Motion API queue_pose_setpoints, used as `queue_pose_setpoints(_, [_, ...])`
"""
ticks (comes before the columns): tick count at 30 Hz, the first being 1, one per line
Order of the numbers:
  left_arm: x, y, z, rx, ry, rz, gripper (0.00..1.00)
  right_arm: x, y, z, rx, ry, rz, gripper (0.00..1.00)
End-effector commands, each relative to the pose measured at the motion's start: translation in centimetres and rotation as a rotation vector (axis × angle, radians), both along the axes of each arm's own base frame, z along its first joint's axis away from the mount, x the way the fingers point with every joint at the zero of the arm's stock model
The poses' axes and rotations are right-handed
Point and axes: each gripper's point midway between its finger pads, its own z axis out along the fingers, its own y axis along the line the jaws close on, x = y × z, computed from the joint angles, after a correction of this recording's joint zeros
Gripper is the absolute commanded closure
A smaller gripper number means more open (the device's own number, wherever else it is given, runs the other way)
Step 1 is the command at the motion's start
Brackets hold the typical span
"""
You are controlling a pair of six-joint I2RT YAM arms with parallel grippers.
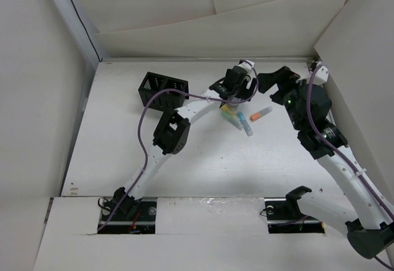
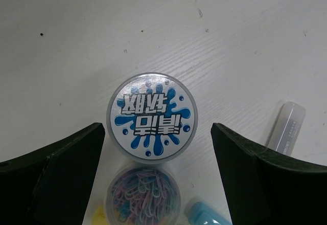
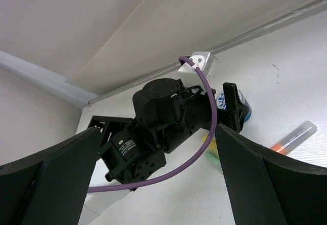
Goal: Sort the stationery into containers
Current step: Pick up the stationery from the center of the board.
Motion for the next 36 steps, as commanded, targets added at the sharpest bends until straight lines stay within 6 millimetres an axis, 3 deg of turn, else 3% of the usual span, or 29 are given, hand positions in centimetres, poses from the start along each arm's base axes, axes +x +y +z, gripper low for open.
queue_pose_setpoints(1, [0.9, -0.9, 2.4, -0.048, -0.062, -0.007, 0.17, -0.1, 0.3, 3.3, 0.027, -0.087, 0.029, 0.0])
queue_pose_setpoints(11, [1.4, -1.3, 2.3, -0.054, -0.08, -0.011, 0.29, -0.2, 0.5, 3.5, 0.031, -0.095, 0.039, 0.0])
queue_pose_setpoints(18, [1.7, -0.8, 3.4, -0.062, -0.11, 0.016, 0.52, -0.1, 0.6, 3.1, 0.027, -0.087, 0.039, 0.0])
queue_pose_setpoints(20, [1.9, -0.8, 5.1, -0.101, -0.14, 0.035, 0.55, -0.3, 0.5, 2.9, 0.027, -0.087, 0.039, 0.0])
queue_pose_setpoints(21, [1.7, -0.7, 7.4, -0.137, -0.161, 0.041, 0.57, -0.3, 0.5, 3.2, 0.032, -0.096, 0.039, 0.0])
queue_pose_setpoints(23, [1.7, -0.4, 9.3, -0.172, -0.19, 0.055, 0.58, -0.7, 0.1, 3.8, 0.039, -0.113, 0.03, 0.0])
queue_pose_setpoints(24, [1.5, -0.2, 11.6, -0.198, -0.216, 0.055, 0.6, -0.6, 0.1, 3.3, 0.036, -0.105, 0.03, 0.0])
queue_pose_setpoints(30, [0.6, 1.4, 20.0, -0.308, -0.299, 0.065, 0.6, -3.0, -1.8, 5.3, 0.066, -0.185, -0.011, 0.0])
queue_pose_setpoints(31, [0.5, 2.4, 22.5, -0.343, -0.32, 0.069, 0.6, -3.5, -2.2, 6.0, 0.079, -0.209, -0.02, 0.0])
queue_pose_setpoints(34, [1.3, 5.0, 24.9, -0.389, -0.328, 0.108, 0.6, -4.8, -3.0, 6.8, 0.113, -0.257, -0.029, 0.0])
queue_pose_setpoints(35, [1.7, 6.8, 27.1, -0.429, -0.342, 0.128, 0.6, -4.9, -3.3, 6.5, 0.113, -0.254, -0.04, 0.0])
queue_pose_setpoints(36, [2.0, 7.9, 26.5, -0.419, -0.318, 0.15, 0.6, -5.2, -3.6, 6.7, 0.118, -0.262, -0.049, 0.0])
